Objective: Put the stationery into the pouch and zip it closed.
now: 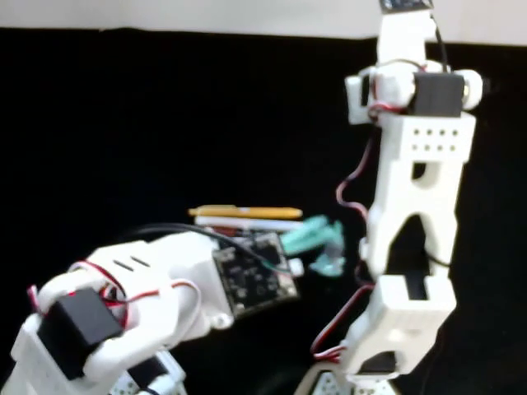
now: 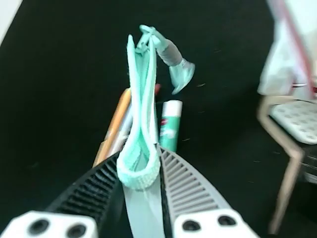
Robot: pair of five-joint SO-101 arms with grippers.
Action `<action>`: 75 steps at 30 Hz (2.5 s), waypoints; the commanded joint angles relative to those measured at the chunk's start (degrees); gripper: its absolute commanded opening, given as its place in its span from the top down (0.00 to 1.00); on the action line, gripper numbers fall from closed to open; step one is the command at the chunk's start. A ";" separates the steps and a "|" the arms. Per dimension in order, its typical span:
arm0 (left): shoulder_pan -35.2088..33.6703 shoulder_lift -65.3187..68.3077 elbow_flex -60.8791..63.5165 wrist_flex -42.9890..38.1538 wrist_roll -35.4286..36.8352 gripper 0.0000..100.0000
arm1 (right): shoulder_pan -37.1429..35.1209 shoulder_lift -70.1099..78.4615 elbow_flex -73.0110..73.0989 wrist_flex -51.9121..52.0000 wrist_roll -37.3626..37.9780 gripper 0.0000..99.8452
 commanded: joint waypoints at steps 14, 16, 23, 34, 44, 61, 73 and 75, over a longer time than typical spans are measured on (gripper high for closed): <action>-21.58 -15.69 18.77 0.53 -6.51 0.92 | -12.00 -2.15 0.13 0.57 9.76 0.36; -23.52 -17.27 18.86 0.53 -6.51 0.93 | -13.14 -2.15 0.22 0.57 12.04 0.36; -28.26 -18.59 18.95 0.70 -6.59 0.93 | -14.29 -2.15 0.22 0.57 16.70 0.36; -37.67 -18.86 18.95 0.88 -8.53 0.77 | -14.37 -2.51 10.68 0.48 16.35 0.36; -41.19 -18.95 18.51 0.88 -10.11 0.77 | -19.56 -1.98 11.82 0.31 13.71 0.36; -44.62 -18.86 14.29 0.88 -10.11 0.78 | -20.88 -2.42 33.98 -24.04 2.11 0.36; -44.62 -18.68 14.29 0.88 -10.11 0.78 | -19.91 -9.71 33.89 -14.37 30.95 0.36; -44.62 -18.68 14.29 0.88 -10.11 0.78 | -19.82 -11.74 33.89 -12.70 32.97 0.36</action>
